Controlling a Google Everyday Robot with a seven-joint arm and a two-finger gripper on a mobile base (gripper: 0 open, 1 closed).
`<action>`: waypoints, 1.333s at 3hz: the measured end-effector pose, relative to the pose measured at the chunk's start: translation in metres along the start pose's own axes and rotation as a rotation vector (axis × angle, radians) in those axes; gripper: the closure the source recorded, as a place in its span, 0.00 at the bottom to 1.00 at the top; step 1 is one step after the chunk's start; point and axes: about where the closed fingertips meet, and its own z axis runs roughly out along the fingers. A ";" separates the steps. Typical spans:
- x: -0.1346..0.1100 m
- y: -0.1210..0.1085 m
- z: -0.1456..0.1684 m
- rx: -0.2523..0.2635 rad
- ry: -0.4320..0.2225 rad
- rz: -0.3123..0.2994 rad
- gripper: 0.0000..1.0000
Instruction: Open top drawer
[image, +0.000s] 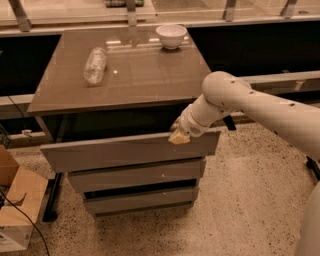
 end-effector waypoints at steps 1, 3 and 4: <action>-0.002 0.000 -0.004 0.000 0.000 0.000 0.73; -0.002 0.000 -0.003 -0.001 0.001 0.000 0.27; -0.002 0.000 -0.003 -0.009 0.022 -0.008 0.04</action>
Offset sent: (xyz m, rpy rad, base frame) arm -0.0001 0.0000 0.0044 0.0001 0.0002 -0.0001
